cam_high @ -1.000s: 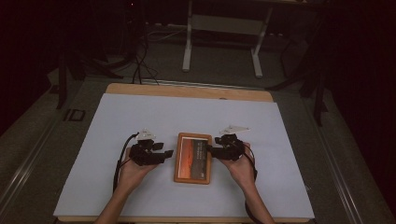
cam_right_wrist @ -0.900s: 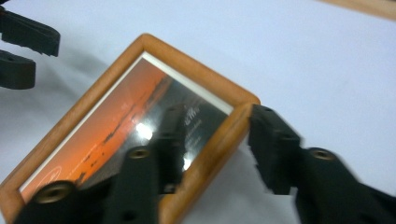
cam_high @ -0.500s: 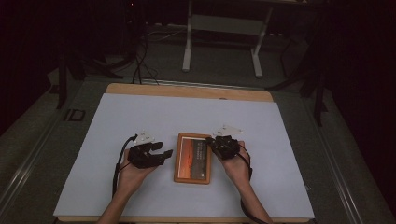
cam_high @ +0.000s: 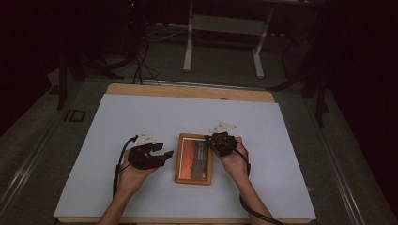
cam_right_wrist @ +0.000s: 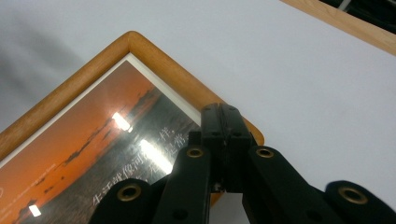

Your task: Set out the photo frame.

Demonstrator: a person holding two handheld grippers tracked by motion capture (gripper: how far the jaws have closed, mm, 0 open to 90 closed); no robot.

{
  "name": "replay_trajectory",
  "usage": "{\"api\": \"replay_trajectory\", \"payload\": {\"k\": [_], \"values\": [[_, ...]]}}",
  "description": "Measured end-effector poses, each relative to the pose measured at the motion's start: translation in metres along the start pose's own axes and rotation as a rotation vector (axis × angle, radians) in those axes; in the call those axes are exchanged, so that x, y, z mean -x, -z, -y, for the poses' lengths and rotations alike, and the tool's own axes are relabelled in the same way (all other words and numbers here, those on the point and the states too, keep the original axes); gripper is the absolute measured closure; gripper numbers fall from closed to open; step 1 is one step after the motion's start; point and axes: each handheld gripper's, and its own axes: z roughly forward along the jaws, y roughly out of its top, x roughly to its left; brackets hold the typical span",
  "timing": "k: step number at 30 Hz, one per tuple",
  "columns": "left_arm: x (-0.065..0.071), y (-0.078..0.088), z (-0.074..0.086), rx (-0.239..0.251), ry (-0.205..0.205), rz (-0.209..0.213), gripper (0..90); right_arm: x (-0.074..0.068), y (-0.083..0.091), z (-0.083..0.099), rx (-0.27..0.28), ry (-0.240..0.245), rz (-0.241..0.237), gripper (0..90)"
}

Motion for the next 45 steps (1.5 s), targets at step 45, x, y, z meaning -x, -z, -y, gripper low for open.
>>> {"api": "replay_trajectory", "payload": {"k": [45], "values": [[0.018,0.004,-0.009,-0.024,0.031,0.077,39.3,0.025,-0.012,0.021,-0.098,-0.101,0.017,89.9]]}}
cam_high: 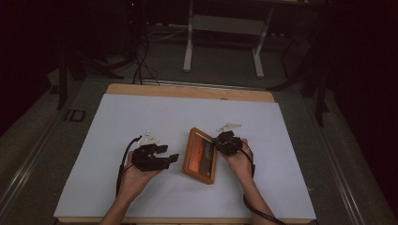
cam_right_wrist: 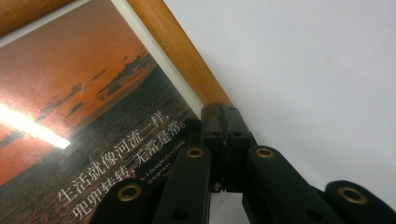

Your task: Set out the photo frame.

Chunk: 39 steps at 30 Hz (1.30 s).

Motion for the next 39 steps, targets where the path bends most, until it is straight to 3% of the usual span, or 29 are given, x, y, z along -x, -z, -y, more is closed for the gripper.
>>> {"api": "replay_trajectory", "payload": {"k": [6,15,23,30,39], "values": [[0.012,-0.008,0.000,-0.044,-0.025,0.018,35.8,0.000,0.000,0.001,0.003,0.003,0.000,89.9],[0.025,-0.015,0.001,-0.052,-0.004,0.062,26.8,-0.001,0.000,0.001,0.007,0.005,0.007,89.9],[0.033,-0.032,0.006,-0.100,-0.001,0.087,25.4,-0.001,0.000,0.002,0.013,0.006,0.006,89.9],[0.032,-0.042,0.007,-0.126,0.058,0.168,35.6,-0.001,0.000,0.003,0.017,0.008,0.007,89.9],[0.026,-0.045,0.005,-0.135,0.150,0.184,47.1,0.000,0.000,0.003,0.019,0.002,0.003,89.9]]}}
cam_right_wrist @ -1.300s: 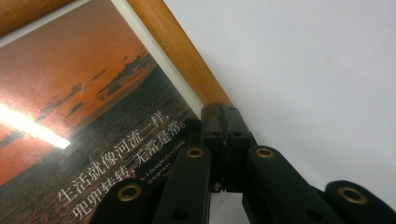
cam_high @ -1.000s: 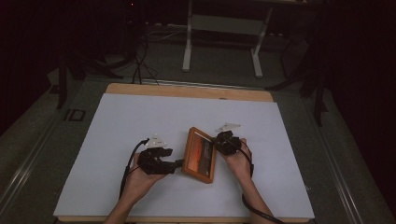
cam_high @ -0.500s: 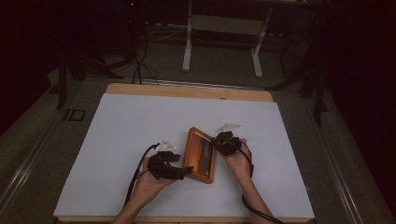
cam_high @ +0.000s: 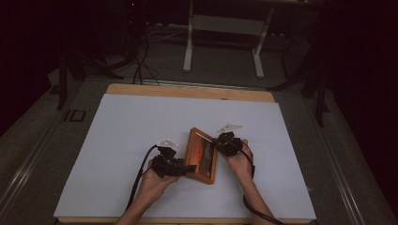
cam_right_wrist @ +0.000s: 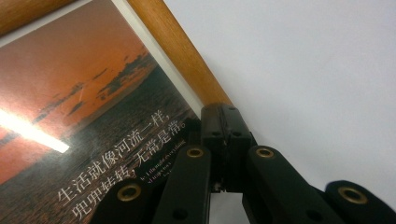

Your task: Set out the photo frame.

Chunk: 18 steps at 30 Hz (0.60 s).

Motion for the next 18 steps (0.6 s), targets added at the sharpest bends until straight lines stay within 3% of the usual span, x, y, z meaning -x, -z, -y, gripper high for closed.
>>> {"api": "replay_trajectory", "payload": {"k": [7,11,12,13,17,18], "values": [[0.002,-0.001,-0.003,-0.014,0.027,-0.030,50.0,0.002,0.001,0.001,0.006,0.006,-0.006,86.9],[0.001,-0.002,-0.006,-0.016,0.034,-0.053,54.0,0.006,0.006,0.002,0.001,0.008,0.023,80.9],[0.002,-0.003,-0.009,-0.014,0.021,-0.103,54.0,0.008,0.008,0.003,0.005,0.006,0.025,79.1],[0.002,-0.003,-0.010,-0.001,0.024,-0.100,56.4,0.015,0.015,0.006,0.019,-0.016,0.017,73.9],[0.006,-0.003,-0.016,0.008,0.005,-0.107,61.3,0.022,0.024,0.012,0.031,-0.025,0.030,72.6],[0.011,-0.005,-0.020,0.012,-0.016,-0.113,61.3,0.024,0.027,0.015,0.037,-0.035,0.022,72.5]]}}
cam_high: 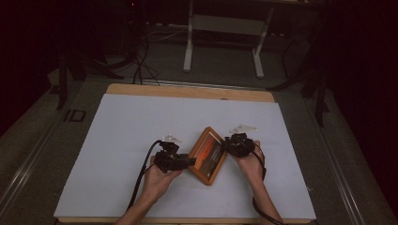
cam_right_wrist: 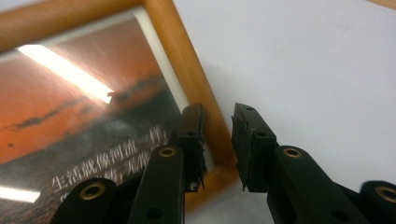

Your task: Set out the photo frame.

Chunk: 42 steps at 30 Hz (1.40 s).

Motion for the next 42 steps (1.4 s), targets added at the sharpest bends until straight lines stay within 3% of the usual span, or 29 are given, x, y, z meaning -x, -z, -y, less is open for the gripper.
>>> {"api": "replay_trajectory", "payload": {"k": [5,7,13,22,27,33,37,41,42], "values": [[0.009,-0.003,-0.011,0.003,-0.034,0.007,65.6,0.007,0.017,0.008,0.026,-0.020,0.003,72.7],[0.013,-0.003,-0.016,-0.002,-0.068,0.007,67.1,0.007,0.023,0.009,0.037,-0.022,-0.002,72.2],[0.017,0.009,-0.025,0.000,-0.239,-0.032,68.5,0.006,0.041,0.010,0.045,0.009,-0.020,69.3],[0.000,0.036,-0.014,0.057,-0.489,-0.070,68.4,-0.013,0.055,-0.004,0.103,0.097,-0.060,66.9],[-0.007,0.039,-0.007,0.074,-0.475,-0.044,68.2,-0.024,0.058,-0.020,0.156,0.104,-0.094,68.5],[-0.010,0.039,-0.003,0.116,-0.433,0.004,67.9,-0.035,0.057,-0.034,0.235,0.112,-0.104,82.2],[-0.014,0.039,0.001,0.129,-0.383,0.058,66.3,-0.037,0.050,-0.038,0.227,0.112,-0.113,89.7],[-0.016,0.037,0.007,0.127,-0.360,0.055,53.5,-0.036,0.048,-0.038,0.233,0.097,-0.121,89.8],[-0.020,0.032,0.017,0.118,-0.330,0.049,53.5,-0.036,0.048,-0.038,0.238,0.094,-0.123,89.9]]}}
